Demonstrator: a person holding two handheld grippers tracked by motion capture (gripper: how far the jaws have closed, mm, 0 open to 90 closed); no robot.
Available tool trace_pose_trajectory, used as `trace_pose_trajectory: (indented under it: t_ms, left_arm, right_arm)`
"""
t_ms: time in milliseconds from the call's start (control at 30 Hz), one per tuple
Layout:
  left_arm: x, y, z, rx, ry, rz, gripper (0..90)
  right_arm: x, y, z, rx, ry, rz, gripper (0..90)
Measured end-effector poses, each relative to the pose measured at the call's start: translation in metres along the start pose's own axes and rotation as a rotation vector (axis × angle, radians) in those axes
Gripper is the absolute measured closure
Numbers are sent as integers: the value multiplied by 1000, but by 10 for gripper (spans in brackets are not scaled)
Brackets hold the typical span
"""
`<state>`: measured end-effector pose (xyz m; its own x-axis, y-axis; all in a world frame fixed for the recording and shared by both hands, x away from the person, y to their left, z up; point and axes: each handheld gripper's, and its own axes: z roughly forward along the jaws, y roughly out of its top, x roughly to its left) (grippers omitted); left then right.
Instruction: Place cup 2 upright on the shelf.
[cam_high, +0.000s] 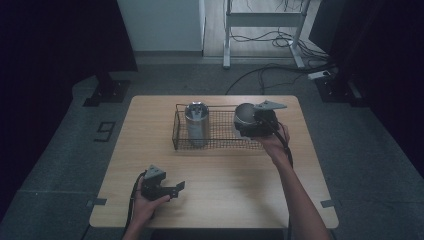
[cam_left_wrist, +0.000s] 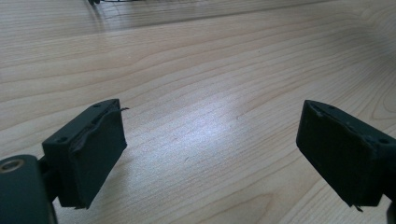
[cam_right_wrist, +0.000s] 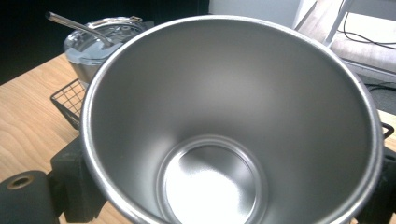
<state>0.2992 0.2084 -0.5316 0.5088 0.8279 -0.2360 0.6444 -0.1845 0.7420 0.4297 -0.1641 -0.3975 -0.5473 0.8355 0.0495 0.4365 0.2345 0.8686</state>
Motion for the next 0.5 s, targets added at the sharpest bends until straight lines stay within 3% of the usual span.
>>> trace_pose_trajectory:
  t_ms: [500]
  left_arm:
    - [3,-1,-2,-1,2,-2,81]
  right_arm:
    - [-16,6,20,21,-17,24,78]
